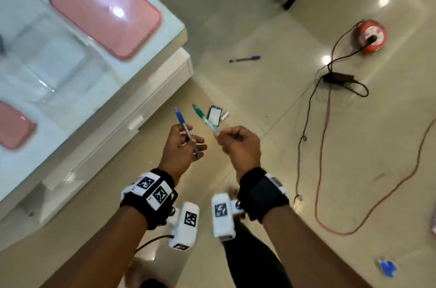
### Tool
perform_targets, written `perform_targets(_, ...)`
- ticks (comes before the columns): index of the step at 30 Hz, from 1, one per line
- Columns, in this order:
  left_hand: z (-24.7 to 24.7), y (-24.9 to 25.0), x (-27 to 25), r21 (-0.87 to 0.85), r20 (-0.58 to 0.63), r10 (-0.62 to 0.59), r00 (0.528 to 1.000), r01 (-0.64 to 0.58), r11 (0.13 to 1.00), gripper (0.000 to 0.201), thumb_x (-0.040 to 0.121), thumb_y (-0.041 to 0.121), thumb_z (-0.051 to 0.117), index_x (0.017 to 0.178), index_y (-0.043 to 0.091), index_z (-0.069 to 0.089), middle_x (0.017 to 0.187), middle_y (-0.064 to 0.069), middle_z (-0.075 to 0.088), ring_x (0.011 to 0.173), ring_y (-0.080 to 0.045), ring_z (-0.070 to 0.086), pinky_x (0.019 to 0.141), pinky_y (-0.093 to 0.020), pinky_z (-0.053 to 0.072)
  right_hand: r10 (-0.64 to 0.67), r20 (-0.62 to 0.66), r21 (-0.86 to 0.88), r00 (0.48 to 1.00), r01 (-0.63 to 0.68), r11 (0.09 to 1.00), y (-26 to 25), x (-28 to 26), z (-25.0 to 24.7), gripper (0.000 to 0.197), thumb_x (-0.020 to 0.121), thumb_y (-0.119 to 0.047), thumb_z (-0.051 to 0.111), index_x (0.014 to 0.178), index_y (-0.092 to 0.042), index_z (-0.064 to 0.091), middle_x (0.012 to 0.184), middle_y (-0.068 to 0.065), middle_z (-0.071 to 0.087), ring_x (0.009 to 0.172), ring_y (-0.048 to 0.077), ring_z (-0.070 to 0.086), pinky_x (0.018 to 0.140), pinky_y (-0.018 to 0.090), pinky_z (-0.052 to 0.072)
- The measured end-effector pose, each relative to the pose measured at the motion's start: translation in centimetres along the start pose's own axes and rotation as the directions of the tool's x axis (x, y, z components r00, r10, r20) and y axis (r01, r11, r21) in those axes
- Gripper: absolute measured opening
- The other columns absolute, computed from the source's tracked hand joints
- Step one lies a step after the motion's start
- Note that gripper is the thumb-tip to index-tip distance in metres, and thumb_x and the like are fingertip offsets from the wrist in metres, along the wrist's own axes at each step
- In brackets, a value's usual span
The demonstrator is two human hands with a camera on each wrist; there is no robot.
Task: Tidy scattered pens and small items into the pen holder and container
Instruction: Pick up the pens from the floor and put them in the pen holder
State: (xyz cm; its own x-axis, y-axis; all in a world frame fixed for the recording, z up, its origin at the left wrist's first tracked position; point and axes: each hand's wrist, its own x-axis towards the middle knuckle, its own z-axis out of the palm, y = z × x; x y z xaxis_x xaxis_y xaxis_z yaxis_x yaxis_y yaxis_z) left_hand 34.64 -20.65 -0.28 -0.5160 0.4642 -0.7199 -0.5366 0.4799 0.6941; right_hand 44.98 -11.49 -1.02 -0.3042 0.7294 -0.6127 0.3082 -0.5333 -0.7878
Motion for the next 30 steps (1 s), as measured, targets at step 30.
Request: perform_targets(30,12.3,7.3,32.9,0.009,-0.087,-0.118,0.989,0.119,0.993,0.012,0.103,0.010,0.034,0.108,0.012,0.044,0.090,-0.010,0.063,0.083,-0.030,0.066,0.084,-0.044,0.052,0.264,0.247,-0.961,0.933,0.200,0.193,-3.4,48.3,-5.8,0.032,0.086,-0.023,0.066,0.118,-0.022,0.062,0.117,0.007,0.063,0.112,0.027,0.058,0.091,0.029,0.043)
